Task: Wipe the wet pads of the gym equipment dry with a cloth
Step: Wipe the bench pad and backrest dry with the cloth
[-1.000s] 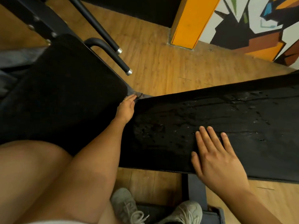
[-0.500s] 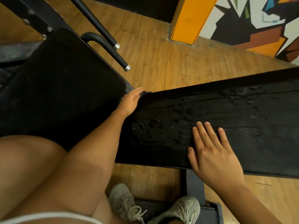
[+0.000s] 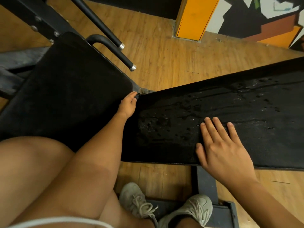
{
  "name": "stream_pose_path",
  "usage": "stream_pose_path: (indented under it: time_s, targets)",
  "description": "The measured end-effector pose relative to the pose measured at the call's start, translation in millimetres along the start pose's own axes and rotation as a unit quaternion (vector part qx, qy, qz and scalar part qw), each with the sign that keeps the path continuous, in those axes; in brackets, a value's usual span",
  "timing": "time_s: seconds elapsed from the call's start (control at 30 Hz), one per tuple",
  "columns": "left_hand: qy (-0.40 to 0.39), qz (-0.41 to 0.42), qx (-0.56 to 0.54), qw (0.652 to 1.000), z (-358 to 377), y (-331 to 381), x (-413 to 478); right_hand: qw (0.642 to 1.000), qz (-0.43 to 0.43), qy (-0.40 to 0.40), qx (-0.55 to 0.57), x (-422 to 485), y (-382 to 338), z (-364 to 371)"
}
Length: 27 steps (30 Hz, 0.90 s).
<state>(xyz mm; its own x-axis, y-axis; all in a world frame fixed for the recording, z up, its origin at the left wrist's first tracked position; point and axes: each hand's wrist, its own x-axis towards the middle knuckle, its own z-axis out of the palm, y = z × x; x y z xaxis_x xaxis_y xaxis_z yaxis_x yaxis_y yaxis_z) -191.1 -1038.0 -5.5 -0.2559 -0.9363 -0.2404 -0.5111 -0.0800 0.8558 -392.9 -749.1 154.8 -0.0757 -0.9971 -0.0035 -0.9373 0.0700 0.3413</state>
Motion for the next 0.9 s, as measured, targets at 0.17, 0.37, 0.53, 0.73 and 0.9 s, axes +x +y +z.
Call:
stream_pose_path:
  time_s: [0.17,0.37,0.53,0.73,0.9]
  targets:
    - [-0.022,0.023,0.061,0.998,-1,1,-23,1.0,0.001,0.007,0.01,0,0,-3]
    - [-0.031,0.026,0.098,0.994,0,-8,-50,1.0,0.004,0.002,0.02,0,0,-4]
    - [-0.005,0.023,0.055,0.998,6,-11,-53,1.0,0.004,-0.002,0.025,0,1,0]
    - [0.003,0.052,0.059,0.997,9,-13,-31,1.0,0.004,0.0,0.03,1,1,2]
    - [0.003,0.054,0.07,0.996,9,-2,-19,0.999,0.005,0.0,0.034,2,1,5]
